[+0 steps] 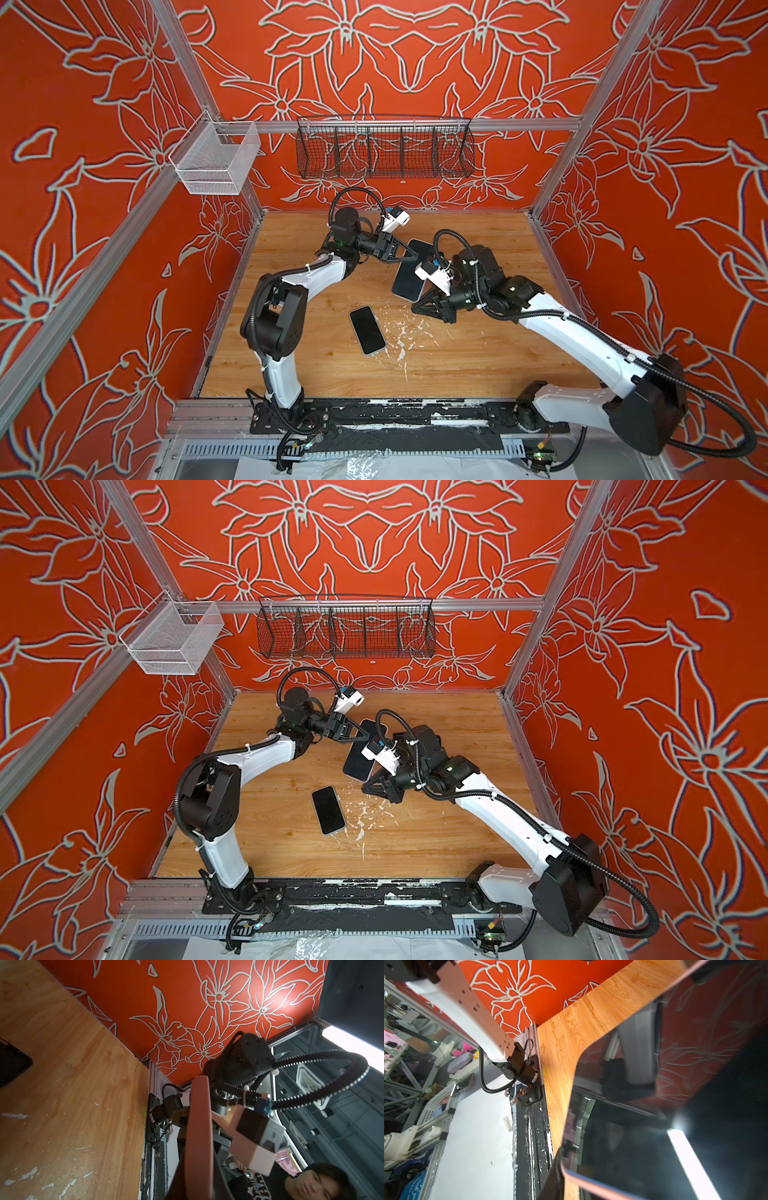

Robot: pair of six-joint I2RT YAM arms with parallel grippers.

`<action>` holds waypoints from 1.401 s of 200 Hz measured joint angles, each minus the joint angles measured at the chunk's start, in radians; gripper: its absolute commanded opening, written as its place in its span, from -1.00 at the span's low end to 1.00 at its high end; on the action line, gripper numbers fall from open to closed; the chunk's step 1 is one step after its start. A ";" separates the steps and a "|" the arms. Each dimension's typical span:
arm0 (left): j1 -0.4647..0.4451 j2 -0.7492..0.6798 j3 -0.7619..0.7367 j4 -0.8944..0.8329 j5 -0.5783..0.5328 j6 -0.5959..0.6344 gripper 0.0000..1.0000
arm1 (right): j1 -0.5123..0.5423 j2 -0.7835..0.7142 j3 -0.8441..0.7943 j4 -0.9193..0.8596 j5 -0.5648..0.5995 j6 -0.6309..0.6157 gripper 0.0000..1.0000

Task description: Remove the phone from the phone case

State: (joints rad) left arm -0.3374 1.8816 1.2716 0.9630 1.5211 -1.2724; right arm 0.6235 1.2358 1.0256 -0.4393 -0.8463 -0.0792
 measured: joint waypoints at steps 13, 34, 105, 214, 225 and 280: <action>0.003 0.056 0.009 0.124 -0.046 -0.107 -1.00 | 0.018 -0.001 0.005 0.007 -0.007 -0.021 -0.98; 0.002 0.110 0.011 0.221 -0.077 -0.213 -1.00 | 0.035 -0.007 0.006 0.016 -0.008 -0.043 -0.98; 0.002 0.083 0.005 0.181 -0.110 -0.180 -1.00 | 0.034 -0.023 0.006 0.029 0.013 -0.048 -0.97; -0.002 -0.144 0.066 -0.882 -0.291 0.655 -1.00 | 0.015 -0.027 0.013 -0.021 0.029 -0.060 -0.15; -0.003 -0.146 0.085 -0.972 -0.325 0.718 -1.00 | 0.008 -0.030 0.017 -0.034 0.034 -0.053 0.00; -0.003 -0.227 0.093 -1.193 -0.445 0.869 -1.00 | -0.051 -0.037 0.026 -0.055 0.031 -0.048 0.66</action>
State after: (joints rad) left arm -0.3405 1.6547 1.3647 -0.2298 1.0760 -0.4038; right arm 0.5728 1.1988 1.0519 -0.4938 -0.8154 -0.1272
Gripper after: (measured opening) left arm 0.099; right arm 0.721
